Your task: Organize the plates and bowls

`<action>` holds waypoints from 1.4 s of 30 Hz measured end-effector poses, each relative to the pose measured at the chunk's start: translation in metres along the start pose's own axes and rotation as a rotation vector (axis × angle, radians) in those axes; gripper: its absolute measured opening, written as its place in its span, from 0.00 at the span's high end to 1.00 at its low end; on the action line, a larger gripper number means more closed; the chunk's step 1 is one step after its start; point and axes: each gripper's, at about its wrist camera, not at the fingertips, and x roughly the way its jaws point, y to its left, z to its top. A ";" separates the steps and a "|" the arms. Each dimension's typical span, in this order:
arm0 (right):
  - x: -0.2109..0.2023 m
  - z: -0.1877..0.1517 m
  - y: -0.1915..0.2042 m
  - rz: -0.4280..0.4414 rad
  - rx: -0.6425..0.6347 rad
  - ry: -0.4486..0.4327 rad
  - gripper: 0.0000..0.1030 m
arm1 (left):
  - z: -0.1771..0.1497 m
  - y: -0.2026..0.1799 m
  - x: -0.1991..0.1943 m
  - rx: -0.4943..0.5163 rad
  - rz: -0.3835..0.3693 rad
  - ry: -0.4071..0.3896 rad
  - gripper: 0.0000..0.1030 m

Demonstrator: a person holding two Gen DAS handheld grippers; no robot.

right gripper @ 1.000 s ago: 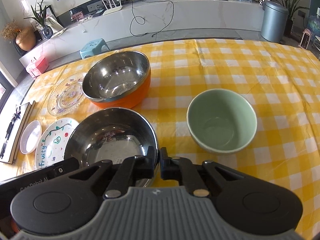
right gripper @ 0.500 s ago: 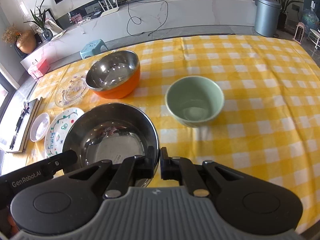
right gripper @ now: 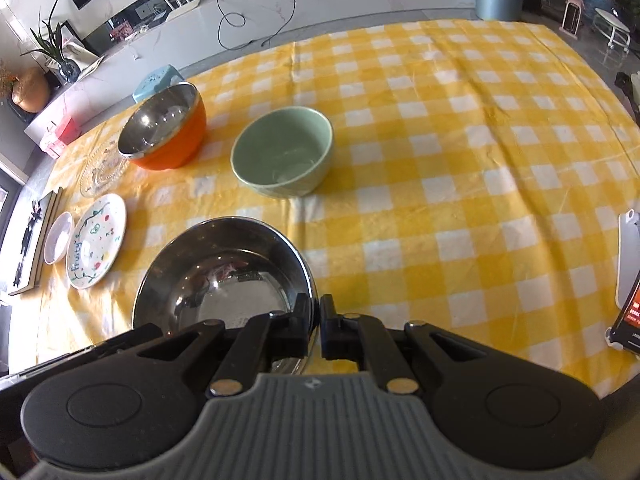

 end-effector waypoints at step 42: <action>-0.086 -0.006 -0.066 -0.045 -0.344 -0.586 0.36 | 0.015 -0.016 -0.042 0.173 0.066 -0.200 0.24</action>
